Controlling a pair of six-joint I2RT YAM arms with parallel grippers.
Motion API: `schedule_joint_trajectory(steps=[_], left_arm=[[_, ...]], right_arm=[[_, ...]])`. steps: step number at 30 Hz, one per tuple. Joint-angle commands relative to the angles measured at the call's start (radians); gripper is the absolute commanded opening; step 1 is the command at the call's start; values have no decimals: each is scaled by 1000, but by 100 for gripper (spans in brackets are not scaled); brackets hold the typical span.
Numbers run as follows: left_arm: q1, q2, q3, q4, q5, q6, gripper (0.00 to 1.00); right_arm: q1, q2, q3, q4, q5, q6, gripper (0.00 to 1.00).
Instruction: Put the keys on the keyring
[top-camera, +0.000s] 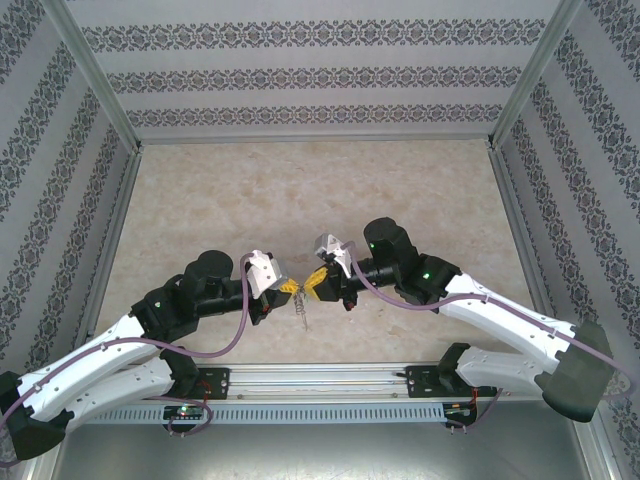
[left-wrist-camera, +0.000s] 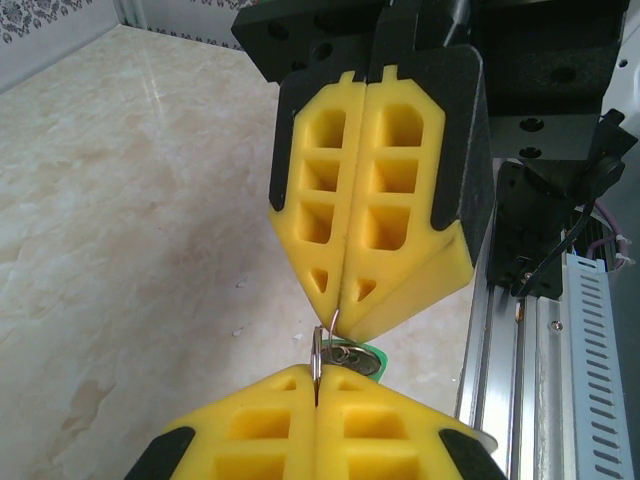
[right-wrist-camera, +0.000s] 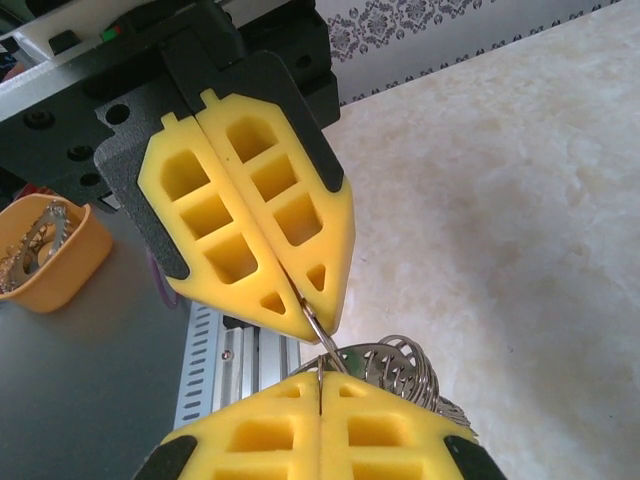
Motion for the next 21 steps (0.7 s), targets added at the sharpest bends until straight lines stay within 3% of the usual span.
schedule_joint_trajectory(steps=[1,21], left_arm=[[-10,-11,28,57,18,20,0],[-20,-10,26,64,23,24,0]], right_arm=[[10,-13,24,33,5,15,0],[-38,-21,10,54,12,56,0]])
